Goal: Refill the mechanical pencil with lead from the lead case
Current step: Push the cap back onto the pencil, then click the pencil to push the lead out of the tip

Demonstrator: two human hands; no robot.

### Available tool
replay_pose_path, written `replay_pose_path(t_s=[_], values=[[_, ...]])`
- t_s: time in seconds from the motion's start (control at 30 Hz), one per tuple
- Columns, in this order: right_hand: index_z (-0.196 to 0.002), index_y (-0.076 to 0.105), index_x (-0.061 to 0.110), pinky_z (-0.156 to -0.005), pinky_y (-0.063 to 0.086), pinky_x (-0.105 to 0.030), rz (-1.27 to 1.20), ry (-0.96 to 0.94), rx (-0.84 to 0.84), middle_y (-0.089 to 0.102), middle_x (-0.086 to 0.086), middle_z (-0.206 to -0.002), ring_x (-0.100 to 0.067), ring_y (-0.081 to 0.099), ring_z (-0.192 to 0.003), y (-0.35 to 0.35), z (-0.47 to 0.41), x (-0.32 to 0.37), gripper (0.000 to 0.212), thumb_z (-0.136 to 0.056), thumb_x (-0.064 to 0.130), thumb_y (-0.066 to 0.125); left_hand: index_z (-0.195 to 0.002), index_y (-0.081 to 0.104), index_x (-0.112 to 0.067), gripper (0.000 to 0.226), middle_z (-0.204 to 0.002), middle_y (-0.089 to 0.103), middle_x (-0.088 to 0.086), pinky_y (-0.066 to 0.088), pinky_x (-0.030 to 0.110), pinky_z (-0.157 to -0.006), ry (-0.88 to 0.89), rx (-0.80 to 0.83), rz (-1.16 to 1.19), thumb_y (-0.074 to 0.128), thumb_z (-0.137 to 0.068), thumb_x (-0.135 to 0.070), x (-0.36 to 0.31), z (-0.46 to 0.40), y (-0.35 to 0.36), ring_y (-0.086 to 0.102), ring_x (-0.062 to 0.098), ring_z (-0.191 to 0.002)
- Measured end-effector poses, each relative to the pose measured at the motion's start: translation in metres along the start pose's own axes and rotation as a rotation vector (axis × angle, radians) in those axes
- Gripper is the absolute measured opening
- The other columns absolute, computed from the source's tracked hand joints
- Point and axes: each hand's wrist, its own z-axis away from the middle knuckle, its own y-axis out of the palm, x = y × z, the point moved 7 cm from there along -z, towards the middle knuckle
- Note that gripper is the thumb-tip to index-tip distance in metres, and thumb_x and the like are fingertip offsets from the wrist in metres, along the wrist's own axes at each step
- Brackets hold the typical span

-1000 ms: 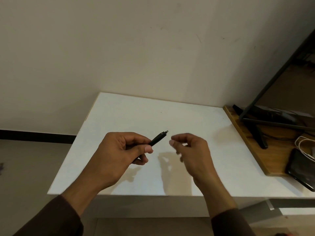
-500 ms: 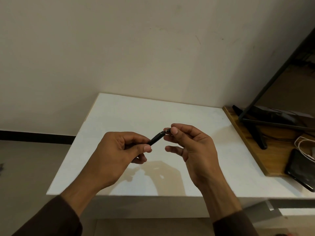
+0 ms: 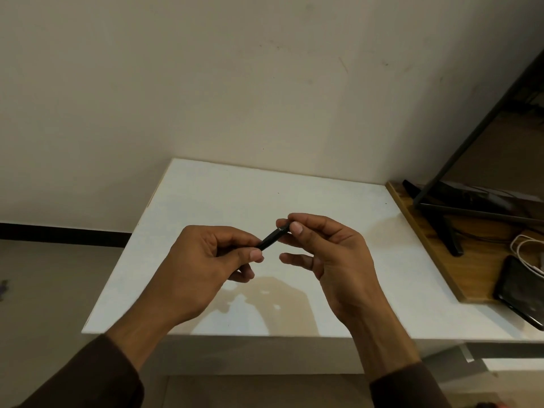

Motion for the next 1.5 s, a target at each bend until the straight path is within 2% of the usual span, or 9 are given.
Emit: replay_pose_path(t_s=[0.47,0.67,0.83,1.0,1.13,1.23,1.3,1.37,1.5], values=[[-0.101,0.077,0.015,-0.061,0.059,-0.035,-0.369,0.330,0.117,0.078,-0.016,-0.115,-0.028,0.077,-0.095,0.018,0.006,-0.026,0.013,-0.090,0.021,0.071,-0.085,0.085,-0.022,0.019,-0.074,0.080,0.003,0.063,0.022,-0.066,0.032,-0.017,-0.026,0.076,-0.088,-0.006,-0.001,-0.001,0.000,0.077,0.022,-0.065],[-0.101,0.078,0.015,-0.061,0.059,-0.035,-0.310,0.289,0.119,0.078,-0.015,-0.116,-0.026,0.077,-0.098,0.017,0.005,-0.029,0.016,-0.091,0.026,0.073,-0.085,0.084,-0.022,0.018,-0.071,0.080,0.003,0.063,0.021,-0.065,0.024,-0.032,-0.051,0.075,-0.089,-0.007,0.003,-0.001,-0.001,0.078,0.021,-0.065],[-0.114,0.077,0.012,-0.071,0.058,-0.036,-0.168,0.205,0.161,0.076,-0.012,-0.121,-0.020,0.072,-0.098,0.023,0.004,-0.026,0.039,-0.092,0.042,0.067,-0.088,0.083,-0.017,0.017,-0.076,0.081,0.002,0.062,0.021,-0.065,-0.008,-0.015,-0.012,0.069,-0.094,-0.009,0.003,-0.003,0.000,0.078,0.021,-0.067],[-0.112,0.078,0.016,-0.075,0.048,-0.033,0.025,0.123,0.136,0.078,-0.005,-0.103,-0.017,0.069,-0.094,0.028,0.001,-0.026,0.029,-0.089,0.032,0.071,-0.092,0.084,-0.021,0.016,-0.082,0.083,0.002,0.064,0.023,-0.068,-0.021,0.041,0.032,0.070,-0.094,-0.014,0.003,-0.003,0.005,0.079,0.021,-0.070],[-0.103,0.069,0.015,-0.091,0.053,-0.047,-0.170,0.085,-0.015,0.072,-0.007,-0.083,-0.029,0.074,-0.109,0.013,-0.003,-0.018,0.022,-0.107,0.023,0.050,-0.097,0.082,-0.025,0.015,-0.088,0.083,-0.006,0.064,0.027,-0.072,-0.011,-0.050,-0.032,0.067,-0.095,-0.026,0.009,-0.006,-0.008,0.080,0.016,-0.078],[-0.101,0.062,0.015,-0.073,0.057,-0.040,-0.366,0.046,-0.041,0.050,-0.002,-0.067,-0.026,0.073,-0.080,0.009,-0.005,-0.011,0.022,-0.109,0.027,0.046,-0.099,0.080,-0.024,0.019,-0.090,0.083,-0.008,0.065,0.029,-0.073,-0.042,-0.052,-0.045,0.062,-0.099,-0.026,0.016,-0.007,-0.009,0.079,0.013,-0.079],[-0.093,0.059,0.014,-0.055,0.043,-0.031,-0.482,0.035,-0.021,0.040,0.000,-0.066,-0.017,0.049,-0.054,0.010,-0.006,-0.007,0.026,-0.106,0.036,0.050,-0.100,0.080,-0.024,0.019,-0.090,0.083,-0.009,0.065,0.027,-0.073,-0.052,-0.027,-0.064,0.060,-0.101,-0.025,0.019,-0.006,-0.003,0.079,0.011,-0.080],[-0.081,0.054,0.013,-0.051,0.030,-0.030,-0.601,0.043,0.014,0.032,0.000,-0.065,-0.014,0.030,-0.049,0.011,-0.006,-0.006,0.038,-0.099,0.047,0.052,-0.100,0.079,-0.025,0.020,-0.090,0.083,-0.010,0.065,0.025,-0.071,-0.050,-0.013,-0.088,0.059,-0.101,-0.024,0.022,-0.006,0.003,0.079,0.011,-0.080],[-0.066,0.038,0.014,-0.050,0.024,-0.032,-0.732,0.050,0.006,0.023,0.000,-0.062,-0.015,0.020,-0.048,0.005,-0.004,-0.007,0.048,-0.093,0.055,0.041,-0.100,0.080,-0.023,0.021,-0.090,0.083,-0.008,0.065,0.024,-0.070,-0.061,-0.034,-0.080,0.059,-0.102,-0.022,0.025,-0.007,0.002,0.079,0.012,-0.079]])
